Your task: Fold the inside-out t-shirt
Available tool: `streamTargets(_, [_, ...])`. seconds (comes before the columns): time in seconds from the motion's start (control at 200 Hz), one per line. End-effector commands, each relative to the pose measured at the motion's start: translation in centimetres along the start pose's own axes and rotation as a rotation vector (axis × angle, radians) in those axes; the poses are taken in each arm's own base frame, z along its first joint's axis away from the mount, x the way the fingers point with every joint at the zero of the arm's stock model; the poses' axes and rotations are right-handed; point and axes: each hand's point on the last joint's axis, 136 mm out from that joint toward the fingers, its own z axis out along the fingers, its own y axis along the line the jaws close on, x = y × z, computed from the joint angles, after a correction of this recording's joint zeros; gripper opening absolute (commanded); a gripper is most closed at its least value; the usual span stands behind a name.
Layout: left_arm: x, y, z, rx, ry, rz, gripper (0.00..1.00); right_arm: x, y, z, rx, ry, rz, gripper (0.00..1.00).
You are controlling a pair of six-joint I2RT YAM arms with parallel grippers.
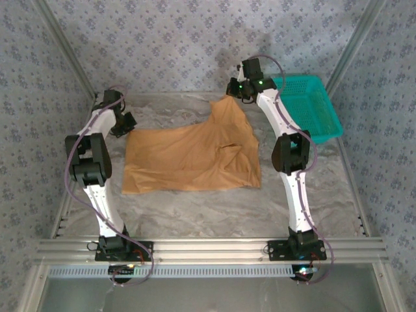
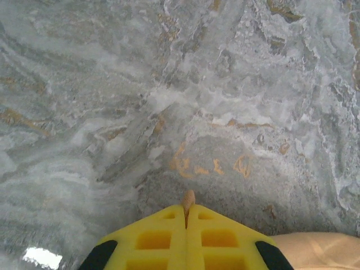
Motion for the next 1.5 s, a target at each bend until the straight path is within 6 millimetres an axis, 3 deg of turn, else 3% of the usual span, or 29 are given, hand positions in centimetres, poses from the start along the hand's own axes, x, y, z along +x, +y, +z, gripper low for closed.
streamTargets(0.0, [0.2,0.0,-2.9,0.023,-0.036,-0.017,0.0,1.6,1.4,-2.8,-0.015,0.06,-0.034,0.0])
streamTargets(0.21, [2.9,2.0,-5.1,0.003,-0.079,-0.038,0.0,6.6,1.6,-7.5,-0.009,0.08,-0.09,0.0])
streamTargets(0.47, [6.8,5.0,-5.0,-0.071,-0.05,-0.026,0.0,15.8,-2.0,-11.7,0.079,0.164,-0.1,0.0])
streamTargets(0.56, [7.9,6.1,-4.9,-0.099,-0.039,-0.026,0.0,18.7,-3.3,-12.6,0.106,0.185,-0.089,0.0])
streamTargets(0.605, [8.4,6.4,-4.8,-0.106,-0.037,-0.028,0.0,21.1,-4.6,-12.6,0.126,0.221,-0.072,0.0])
streamTargets(0.675, [8.9,6.7,-4.8,-0.109,-0.035,-0.033,0.0,22.9,-5.4,-12.7,0.137,0.243,-0.057,0.0])
streamTargets(0.735, [9.3,6.8,-4.7,-0.105,-0.029,-0.037,0.08,24.1,-5.9,-12.5,0.143,0.267,-0.047,0.0])
streamTargets(0.765, [9.6,6.7,-4.6,-0.097,-0.021,-0.042,0.13,24.5,-6.0,-12.4,0.147,0.275,-0.043,0.0])
streamTargets(0.825, [10.2,6.7,-4.4,-0.088,-0.01,-0.049,0.25,24.9,-6.3,-12.6,0.166,0.284,-0.034,0.11])
streamTargets(0.889, [10.4,7.2,-4.7,-0.108,-0.014,-0.057,0.26,24.6,-6.4,-13.4,0.194,0.265,-0.03,0.24])
streamTargets(0.929, [10.1,7.6,-5.4,-0.135,-0.032,-0.06,0.27,23.9,-6.1,-14.0,0.208,0.242,-0.038,0.32])
streamTargets(0.994, [9.2,7.7,-7.1,-0.167,-0.096,-0.049,0.46,22.7,-4.8,-14.7,0.215,0.213,-0.075,0.4])
streamTargets(1.044, [8.4,7.2,-8.7,-0.18,-0.157,-0.025,0.5,22.3,-3.3,-14.7,0.209,0.207,-0.118,0.43])
streamTargets(1.149, [7.6,4.8,-11.0,-0.124,-0.223,0.013,0.51,22.8,-1.5,-12.9,0.226,0.242,-0.204,0.45])
streamTargets(1.219, [7.8,3.7,-11.4,-0.08,-0.218,0.014,0.51,22.7,-0.9,-11.3,0.24,0.264,-0.243,0.56])
streamTargets(1.329, [8.6,3.1,-11.1,-0.046,-0.187,0.011,0.5,23.8,-1.6,-9.4,0.27,0.324,-0.241,0.59])
streamTargets(1.494, [9.5,3.4,-10.7,-0.046,-0.172,0.011,0.48,24.9,-1.7,-8.8,0.305,0.359,-0.23,0.59])
